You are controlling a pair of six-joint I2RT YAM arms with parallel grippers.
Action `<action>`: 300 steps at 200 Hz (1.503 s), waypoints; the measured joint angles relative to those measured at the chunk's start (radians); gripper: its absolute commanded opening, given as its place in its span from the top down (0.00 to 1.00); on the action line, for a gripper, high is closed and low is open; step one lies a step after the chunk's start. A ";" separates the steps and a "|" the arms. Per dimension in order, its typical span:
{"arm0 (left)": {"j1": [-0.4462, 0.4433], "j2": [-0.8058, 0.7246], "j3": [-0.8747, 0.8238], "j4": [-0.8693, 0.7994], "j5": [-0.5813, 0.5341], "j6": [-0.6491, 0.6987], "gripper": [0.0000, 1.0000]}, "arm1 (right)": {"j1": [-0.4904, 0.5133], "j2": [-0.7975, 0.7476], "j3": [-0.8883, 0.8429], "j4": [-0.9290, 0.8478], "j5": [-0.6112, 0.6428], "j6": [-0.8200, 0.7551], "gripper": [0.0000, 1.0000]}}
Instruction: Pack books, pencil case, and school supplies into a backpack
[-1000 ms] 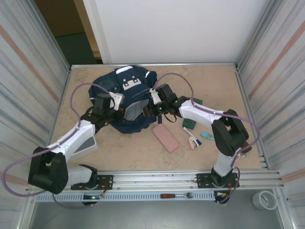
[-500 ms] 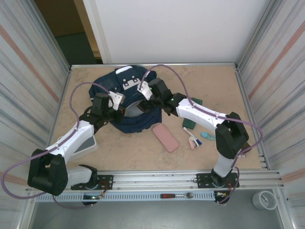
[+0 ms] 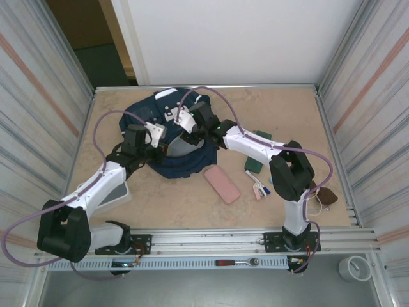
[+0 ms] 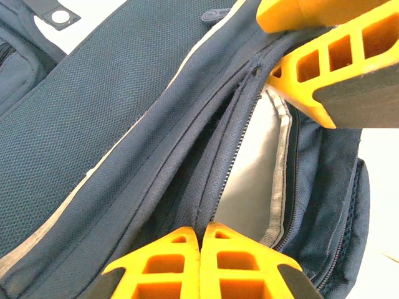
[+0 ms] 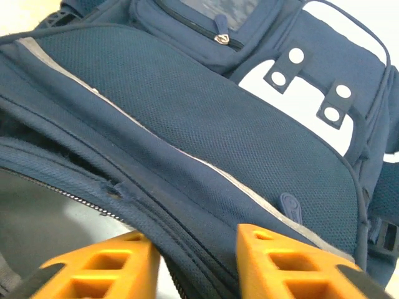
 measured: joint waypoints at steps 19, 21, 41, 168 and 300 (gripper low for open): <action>0.000 -0.034 -0.002 -0.006 -0.018 -0.057 0.69 | 0.002 0.000 0.001 -0.008 -0.016 0.016 1.00; 0.000 -0.040 -0.003 -0.007 -0.019 -0.069 0.67 | 0.002 0.000 0.001 -0.010 -0.019 0.021 1.00; -0.001 -0.135 -0.031 -0.023 -0.045 -0.150 0.54 | 0.003 0.000 0.001 -0.011 -0.035 0.055 1.00; -0.100 -0.157 -0.120 -0.127 -0.233 -0.311 0.45 | -0.038 0.000 0.027 -0.018 -0.106 0.261 1.00; -0.100 -0.018 -0.016 -0.128 -0.327 -0.243 0.42 | -0.059 0.000 0.027 -0.017 -0.108 0.301 1.00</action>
